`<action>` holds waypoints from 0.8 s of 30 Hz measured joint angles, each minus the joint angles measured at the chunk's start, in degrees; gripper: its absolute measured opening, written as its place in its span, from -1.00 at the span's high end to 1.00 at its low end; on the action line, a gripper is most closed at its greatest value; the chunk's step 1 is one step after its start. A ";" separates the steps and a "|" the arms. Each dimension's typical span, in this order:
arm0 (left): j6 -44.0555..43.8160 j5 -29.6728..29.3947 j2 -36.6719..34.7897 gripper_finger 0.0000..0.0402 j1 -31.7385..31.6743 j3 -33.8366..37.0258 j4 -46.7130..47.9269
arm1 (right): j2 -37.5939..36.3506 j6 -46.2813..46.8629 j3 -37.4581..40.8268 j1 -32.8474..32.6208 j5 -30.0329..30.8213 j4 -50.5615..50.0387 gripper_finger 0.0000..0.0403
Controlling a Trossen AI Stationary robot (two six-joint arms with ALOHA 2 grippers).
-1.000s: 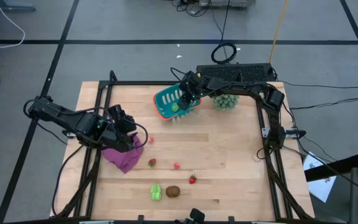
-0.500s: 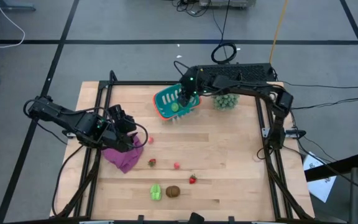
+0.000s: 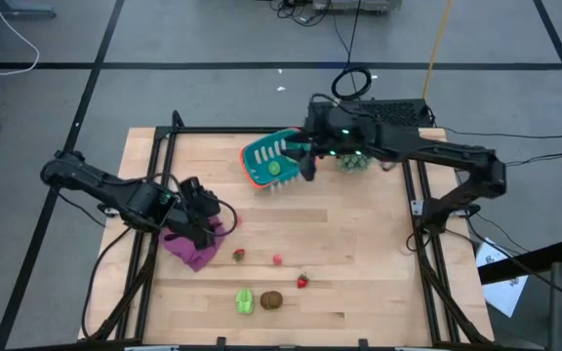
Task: Pick and placing Produce into tupperware
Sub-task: Put the top lychee into the blue basket
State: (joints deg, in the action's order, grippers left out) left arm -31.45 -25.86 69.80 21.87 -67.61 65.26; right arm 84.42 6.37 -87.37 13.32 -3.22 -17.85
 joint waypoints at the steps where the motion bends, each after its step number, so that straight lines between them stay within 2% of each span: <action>1: 0.07 0.67 0.00 -0.61 0.00 1.68 -1.42 | -1.16 0.00 0.00 -0.82 0.02 0.05 0.09; 8: -0.34 1.00 0.07 -0.61 -1.13 11.06 -9.84 | -4.41 0.00 0.00 -5.76 0.11 -0.48 0.09; 11: 2.52 1.26 0.07 -0.61 -2.98 14.06 -15.58 | -4.40 -0.01 0.00 -6.94 0.12 -0.89 0.09; 16: 7.75 6.14 0.07 -0.61 -9.61 17.64 -24.07 | -3.82 -3.13 0.00 -7.58 0.13 -3.32 0.09; 21: 8.24 7.90 0.07 -0.61 -18.12 17.98 -25.58 | -3.93 -10.88 0.02 -7.29 0.15 -5.02 0.09; 24: 6.45 14.01 1.07 -0.61 -22.94 17.98 -25.98 | -3.85 -14.21 0.02 -7.17 0.18 -5.22 0.09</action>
State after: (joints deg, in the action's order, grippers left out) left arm -25.00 -11.85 70.87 -1.07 -49.63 39.28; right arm 80.58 -7.84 -87.35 6.15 -3.05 -23.07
